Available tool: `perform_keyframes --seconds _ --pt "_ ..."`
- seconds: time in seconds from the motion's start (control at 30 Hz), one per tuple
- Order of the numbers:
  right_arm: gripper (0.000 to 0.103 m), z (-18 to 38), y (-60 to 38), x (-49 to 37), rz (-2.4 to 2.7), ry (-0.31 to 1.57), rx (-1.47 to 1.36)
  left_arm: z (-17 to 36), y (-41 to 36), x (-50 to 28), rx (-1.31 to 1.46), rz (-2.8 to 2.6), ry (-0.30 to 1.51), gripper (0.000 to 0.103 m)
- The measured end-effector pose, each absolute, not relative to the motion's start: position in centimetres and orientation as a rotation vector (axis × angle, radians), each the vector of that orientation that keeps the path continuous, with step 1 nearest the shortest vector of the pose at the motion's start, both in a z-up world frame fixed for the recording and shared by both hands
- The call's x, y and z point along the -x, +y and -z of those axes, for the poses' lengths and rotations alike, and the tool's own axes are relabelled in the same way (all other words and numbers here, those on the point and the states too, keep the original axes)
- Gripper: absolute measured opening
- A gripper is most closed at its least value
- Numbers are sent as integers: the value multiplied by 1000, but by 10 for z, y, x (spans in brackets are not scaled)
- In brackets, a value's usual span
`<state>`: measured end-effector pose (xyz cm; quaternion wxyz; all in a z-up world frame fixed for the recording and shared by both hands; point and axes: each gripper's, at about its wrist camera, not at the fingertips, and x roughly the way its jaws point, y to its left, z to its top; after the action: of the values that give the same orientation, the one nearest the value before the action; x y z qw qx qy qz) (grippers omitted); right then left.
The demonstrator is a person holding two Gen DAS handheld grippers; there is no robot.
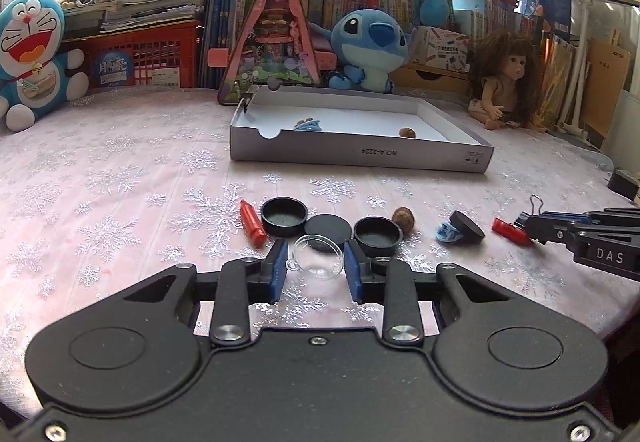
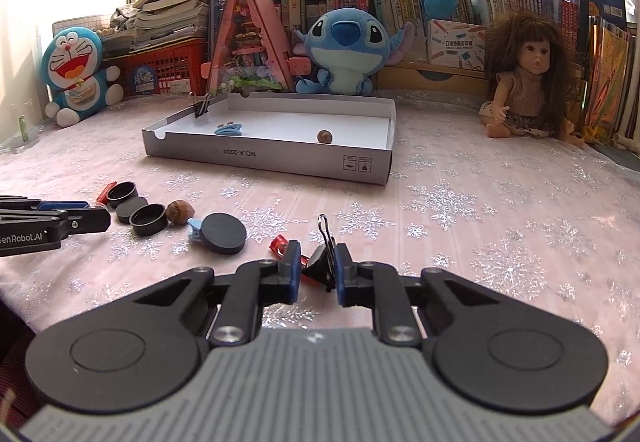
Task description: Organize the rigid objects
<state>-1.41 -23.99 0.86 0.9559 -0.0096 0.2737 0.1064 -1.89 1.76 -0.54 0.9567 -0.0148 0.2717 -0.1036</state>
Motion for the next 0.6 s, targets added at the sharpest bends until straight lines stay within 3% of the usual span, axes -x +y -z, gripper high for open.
perform_keyframes --seconds 0.43,0.6 --pt "21 -11 -233 32 -324 560 60 10 2 33 -15 287 566 29" --pt "29 -7 -235 30 -305 580 79 10 2 33 -19 288 565 29"
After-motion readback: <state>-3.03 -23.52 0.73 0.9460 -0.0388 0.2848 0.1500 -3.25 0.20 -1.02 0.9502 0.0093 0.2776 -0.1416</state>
